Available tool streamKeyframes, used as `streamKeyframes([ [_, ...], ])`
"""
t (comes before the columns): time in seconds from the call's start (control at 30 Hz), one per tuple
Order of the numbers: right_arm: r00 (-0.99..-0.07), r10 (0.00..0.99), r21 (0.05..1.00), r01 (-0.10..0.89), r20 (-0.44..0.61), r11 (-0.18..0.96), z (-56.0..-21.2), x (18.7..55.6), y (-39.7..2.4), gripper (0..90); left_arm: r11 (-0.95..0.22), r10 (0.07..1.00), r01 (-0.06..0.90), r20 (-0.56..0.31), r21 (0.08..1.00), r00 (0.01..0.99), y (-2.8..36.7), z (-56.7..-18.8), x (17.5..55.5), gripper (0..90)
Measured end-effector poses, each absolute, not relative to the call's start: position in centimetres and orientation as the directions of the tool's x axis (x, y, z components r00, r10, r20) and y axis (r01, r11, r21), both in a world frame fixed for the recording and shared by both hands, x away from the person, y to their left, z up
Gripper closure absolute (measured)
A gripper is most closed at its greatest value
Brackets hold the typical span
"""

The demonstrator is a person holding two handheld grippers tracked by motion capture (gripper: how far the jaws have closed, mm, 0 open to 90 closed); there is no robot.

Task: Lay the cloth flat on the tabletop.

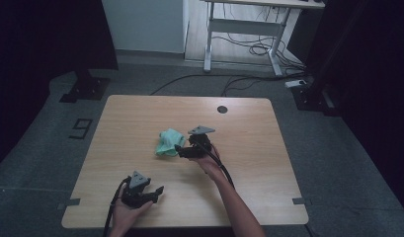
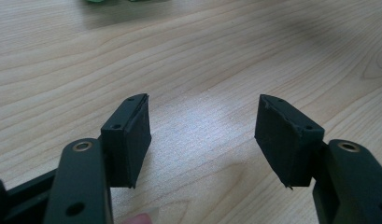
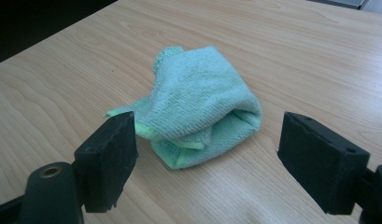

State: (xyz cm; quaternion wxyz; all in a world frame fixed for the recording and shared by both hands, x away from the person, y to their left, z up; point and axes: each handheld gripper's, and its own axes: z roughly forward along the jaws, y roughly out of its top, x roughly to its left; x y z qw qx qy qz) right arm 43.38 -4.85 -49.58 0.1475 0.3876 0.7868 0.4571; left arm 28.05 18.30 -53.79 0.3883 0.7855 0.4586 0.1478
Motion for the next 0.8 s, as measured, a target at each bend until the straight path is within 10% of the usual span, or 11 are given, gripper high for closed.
streamKeyframes([
  [0.57,-0.669,0.740,0.802,0.478,0.069,0.358,-50.5,46.4,-0.1,21.6,-0.282,0.837,0.606,-0.119,0.744,0.535,18.5,-53.9,28.1,36.1],
  [0.8,-0.674,0.737,0.779,0.489,0.051,0.393,-52.0,47.1,1.1,36.5,-0.273,0.841,0.608,-0.121,0.745,0.526,18.8,-53.9,28.0,36.2],
])
